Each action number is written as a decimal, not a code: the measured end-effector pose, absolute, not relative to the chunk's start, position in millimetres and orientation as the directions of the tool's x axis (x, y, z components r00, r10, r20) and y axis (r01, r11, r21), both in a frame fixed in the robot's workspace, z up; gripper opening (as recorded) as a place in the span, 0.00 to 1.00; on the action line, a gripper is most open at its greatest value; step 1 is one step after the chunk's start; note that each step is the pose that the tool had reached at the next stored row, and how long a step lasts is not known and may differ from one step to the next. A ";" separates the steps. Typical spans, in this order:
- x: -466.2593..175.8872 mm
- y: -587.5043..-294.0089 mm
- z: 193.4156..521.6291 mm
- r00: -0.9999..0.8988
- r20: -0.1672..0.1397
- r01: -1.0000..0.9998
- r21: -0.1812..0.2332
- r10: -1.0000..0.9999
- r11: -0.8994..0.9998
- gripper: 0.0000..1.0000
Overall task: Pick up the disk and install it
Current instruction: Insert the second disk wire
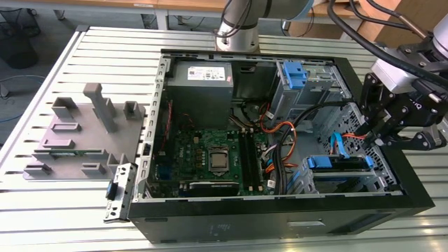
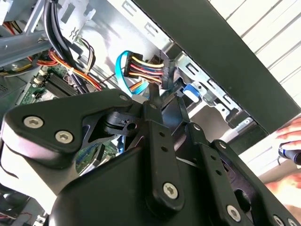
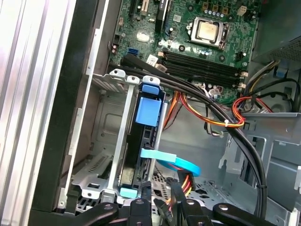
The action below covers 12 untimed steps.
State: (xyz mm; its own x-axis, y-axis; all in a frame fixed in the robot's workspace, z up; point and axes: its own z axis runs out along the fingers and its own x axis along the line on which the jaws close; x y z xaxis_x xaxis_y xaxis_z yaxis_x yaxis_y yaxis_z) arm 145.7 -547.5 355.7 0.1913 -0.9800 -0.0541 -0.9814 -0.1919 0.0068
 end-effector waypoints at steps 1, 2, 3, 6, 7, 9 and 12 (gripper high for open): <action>145.8 -546.5 355.5 0.193 -0.054 -0.981 0.007 -0.980 -0.194 0.31; 146.0 -545.7 355.4 0.196 -0.054 -0.980 0.007 -0.979 -0.196 0.31; 146.3 -545.3 355.2 0.198 -0.054 -0.980 0.007 -0.979 -0.198 0.31; 147.8 -544.7 354.7 0.203 -0.054 -0.979 0.007 -0.978 -0.204 0.31; 148.5 -544.6 354.6 0.204 -0.054 -0.979 0.007 -0.977 -0.205 0.31; 150.1 -544.4 354.1 0.207 -0.054 -0.978 0.007 -0.977 -0.208 0.31; 153.3 -543.8 353.4 0.212 -0.054 -0.977 0.007 -0.976 -0.213 0.31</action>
State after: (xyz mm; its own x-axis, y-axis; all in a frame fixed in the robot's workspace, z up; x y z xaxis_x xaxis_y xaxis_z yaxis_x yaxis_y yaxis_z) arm 153.3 -543.8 353.4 0.2121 -0.9757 -0.0542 -0.9771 -0.2128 0.0069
